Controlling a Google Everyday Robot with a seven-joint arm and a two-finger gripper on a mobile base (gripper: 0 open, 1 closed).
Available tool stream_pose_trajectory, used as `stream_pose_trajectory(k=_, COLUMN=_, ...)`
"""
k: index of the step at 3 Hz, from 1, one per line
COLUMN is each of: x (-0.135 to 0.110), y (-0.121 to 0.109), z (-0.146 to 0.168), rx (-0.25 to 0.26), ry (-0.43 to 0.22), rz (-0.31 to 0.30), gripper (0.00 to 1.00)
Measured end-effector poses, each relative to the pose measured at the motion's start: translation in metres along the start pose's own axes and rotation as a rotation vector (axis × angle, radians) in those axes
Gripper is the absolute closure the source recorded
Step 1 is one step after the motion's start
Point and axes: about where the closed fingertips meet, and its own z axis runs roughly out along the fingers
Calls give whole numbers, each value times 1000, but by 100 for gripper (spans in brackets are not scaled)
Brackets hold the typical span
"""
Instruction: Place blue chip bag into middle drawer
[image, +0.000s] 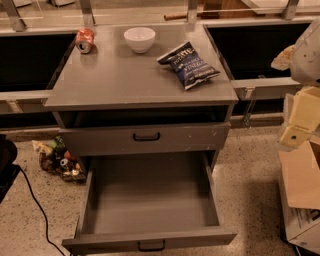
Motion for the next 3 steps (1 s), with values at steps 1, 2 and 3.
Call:
stream_pose_trajectory(k=1, x=0, y=0, z=0, rx=0, ry=-1, rz=0, gripper=0)
stream_pose_trajectory(k=2, x=-4, y=-25, z=12, rx=17, ry=-63, rz=-5, gripper=0)
stream_pose_trajectory(k=3, x=-12, y=-54, z=32, rx=26, ry=-149, rz=-5, gripper=0)
